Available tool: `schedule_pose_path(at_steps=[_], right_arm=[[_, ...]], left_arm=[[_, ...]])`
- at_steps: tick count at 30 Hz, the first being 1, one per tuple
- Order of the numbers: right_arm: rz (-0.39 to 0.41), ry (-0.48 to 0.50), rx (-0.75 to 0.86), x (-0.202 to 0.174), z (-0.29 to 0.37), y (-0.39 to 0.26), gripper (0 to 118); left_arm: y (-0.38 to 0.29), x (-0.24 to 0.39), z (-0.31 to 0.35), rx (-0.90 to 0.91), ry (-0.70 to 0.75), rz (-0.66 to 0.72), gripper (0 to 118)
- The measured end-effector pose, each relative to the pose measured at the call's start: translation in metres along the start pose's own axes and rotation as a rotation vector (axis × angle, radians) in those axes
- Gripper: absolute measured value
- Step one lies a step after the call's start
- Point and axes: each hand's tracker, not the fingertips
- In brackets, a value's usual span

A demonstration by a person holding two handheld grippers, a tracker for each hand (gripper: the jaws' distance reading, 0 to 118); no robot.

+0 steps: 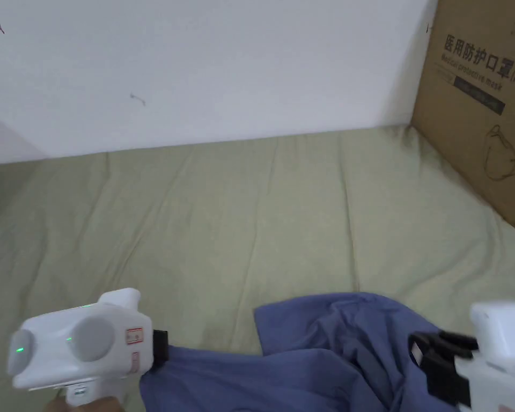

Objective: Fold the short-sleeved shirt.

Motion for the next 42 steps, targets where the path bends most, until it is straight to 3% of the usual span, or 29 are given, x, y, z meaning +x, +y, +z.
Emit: schedule_pose_path(at_steps=[1,2,3,5,7,10,12,14,16,17,18,19,20,21,27,34,38,42], right_arm=[[0.042,0.004,-0.010,0.005,-0.015,0.015,43],[0.077,0.006,-0.021,0.013,-0.039,0.034,82],[0.104,-0.021,-0.084,0.021,-0.065,0.050,82],[0.157,-0.154,-0.208,0.029,-0.110,0.070,100],[0.198,-0.139,-0.256,0.048,-0.161,0.082,101],[0.137,-0.160,-0.479,0.070,-0.228,0.073,101],[0.176,-0.104,-0.570,0.078,-0.257,0.050,95],[0.286,-0.094,-0.636,0.077,-0.270,0.030,89],[0.198,-0.092,-0.576,0.077,-0.263,0.043,86],[0.209,-0.091,-0.586,0.075,-0.260,0.046,79],[0.252,-0.067,-0.583,0.071,-0.256,0.046,65],[0.276,-0.060,-0.582,0.068,-0.254,0.047,46],[0.282,-0.061,-0.574,0.064,-0.252,0.048,20],[0.285,-0.083,-0.546,0.060,-0.249,0.050,6],[0.294,-0.095,-0.520,0.043,-0.214,0.055,6],[0.087,-0.141,-0.250,0.056,-0.092,0.127,6],[-0.043,-0.183,-0.104,0.065,0.001,0.167,6],[-0.145,-0.184,0.097,0.059,0.094,0.193,6]], left_arm=[[0.002,0.000,0.010,0.025,-0.008,-0.001,4],[-0.002,-0.004,0.023,0.045,-0.006,0.009,4],[-0.008,-0.007,0.031,0.051,-0.013,0.033,4],[-0.015,-0.010,0.036,0.043,-0.054,0.071,4],[-0.022,-0.012,0.041,0.039,-0.058,0.088,4],[-0.026,-0.008,0.039,0.041,-0.041,0.064,4],[-0.026,-0.008,0.040,0.043,-0.035,0.060,4],[-0.022,-0.008,0.035,0.042,-0.038,0.065,4],[-0.018,-0.007,0.031,0.037,-0.027,0.070,4],[-0.014,-0.006,0.028,0.049,-0.016,0.062,4],[-0.012,-0.004,0.027,0.051,-0.012,0.058,4],[-0.012,-0.002,0.028,0.054,-0.012,0.052,4],[-0.011,-0.001,0.030,0.056,-0.016,0.046,4],[-0.010,0.000,0.033,0.058,-0.022,0.047,4],[-0.005,-0.002,0.069,0.106,-0.011,0.017,4],[0.005,-0.025,0.141,0.239,0.074,0.038,4],[0.010,-0.036,0.192,0.327,0.153,-0.024,4],[0.017,-0.049,0.246,0.441,0.087,0.071,4]])
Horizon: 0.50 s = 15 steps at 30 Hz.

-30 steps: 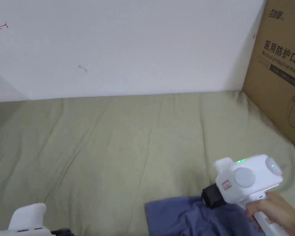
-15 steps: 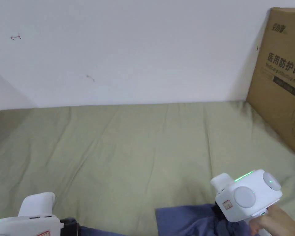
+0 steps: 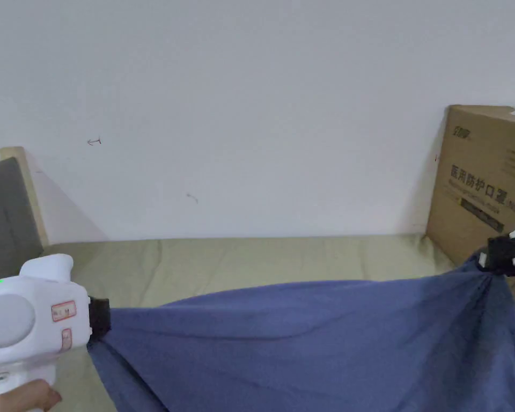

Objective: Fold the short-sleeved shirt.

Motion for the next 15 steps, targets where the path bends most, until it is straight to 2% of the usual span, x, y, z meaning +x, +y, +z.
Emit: schedule_pose_path(at_steps=[4,6,8,15], right_arm=[[-0.101,0.063,0.074,-0.004,0.064,0.029,6],[-0.089,0.018,0.086,-0.019,0.082,0.045,6],[-0.040,-0.015,0.098,-0.032,0.090,0.061,6],[-0.121,0.048,0.135,-0.058,0.082,0.103,6]], left_arm=[[0.025,0.004,0.041,0.079,0.021,-0.081,4],[0.038,0.008,0.057,0.113,0.004,-0.102,4],[0.052,0.010,0.064,0.120,0.007,-0.124,4],[0.115,0.011,0.062,0.167,0.096,-0.150,4]])
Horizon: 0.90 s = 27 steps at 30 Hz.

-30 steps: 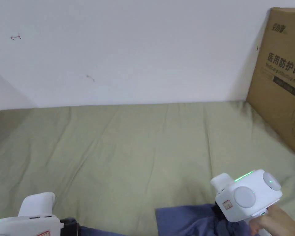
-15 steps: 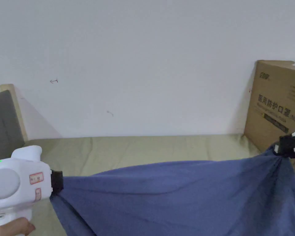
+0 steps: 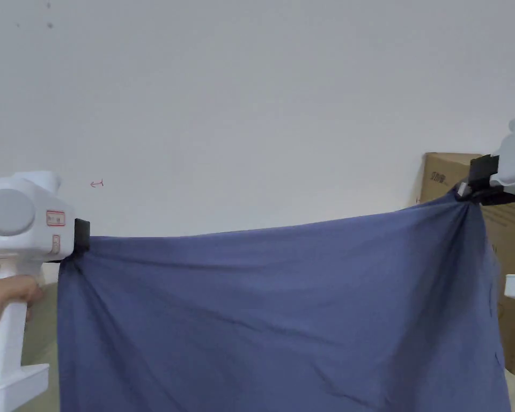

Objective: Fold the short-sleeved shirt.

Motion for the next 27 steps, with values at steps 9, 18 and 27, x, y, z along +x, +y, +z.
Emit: schedule_pose_path(at_steps=[9,18,27], right_arm=[[0.001,0.046,0.022,-0.038,-0.079,0.075,6],[0.040,0.065,0.093,-0.091,-0.136,0.156,6],[0.063,0.022,0.135,-0.106,-0.152,0.174,6]], left_arm=[[0.102,-0.013,-0.065,0.039,0.073,-0.043,3],[0.194,-0.022,-0.136,0.177,0.213,-0.033,3],[0.209,-0.024,-0.158,0.287,0.239,-0.014,3]])
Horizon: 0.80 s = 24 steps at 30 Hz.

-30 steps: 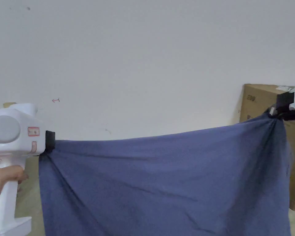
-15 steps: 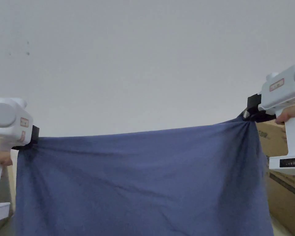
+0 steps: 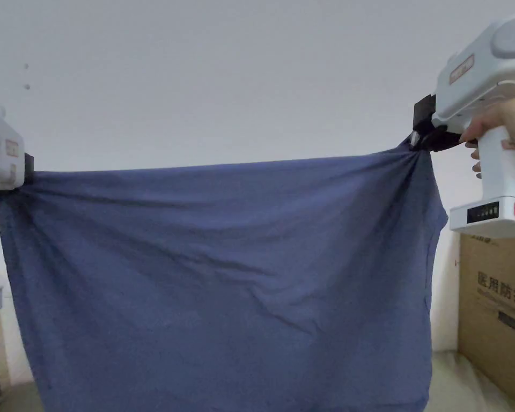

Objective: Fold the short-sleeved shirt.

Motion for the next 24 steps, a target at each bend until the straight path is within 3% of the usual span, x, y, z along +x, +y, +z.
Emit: schedule_pose_path(at_steps=[6,12,16,17,21,24], right_arm=[[0.060,-0.038,-0.082,0.010,-0.042,-0.043,6],[-0.019,-0.101,-0.254,0.057,-0.133,-0.130,6],[0.075,-0.171,-0.434,0.080,-0.189,-0.231,6],[0.076,-0.175,-0.491,0.088,-0.202,-0.261,6],[-0.046,-0.158,-0.655,0.115,-0.224,-0.371,6],[0.051,-0.158,-0.775,0.127,-0.220,-0.434,6]], left_arm=[[-0.057,0.016,-0.036,-0.104,-0.021,-0.018,3],[-0.162,0.049,-0.093,-0.285,-0.049,-0.112,3],[-0.267,0.071,-0.137,-0.479,-0.089,-0.164,3],[-0.297,0.074,-0.145,-0.564,-0.092,-0.119,3],[-0.397,0.070,-0.148,-0.745,-0.115,-0.008,3],[-0.446,0.063,-0.131,-0.784,-0.101,-0.112,3]])
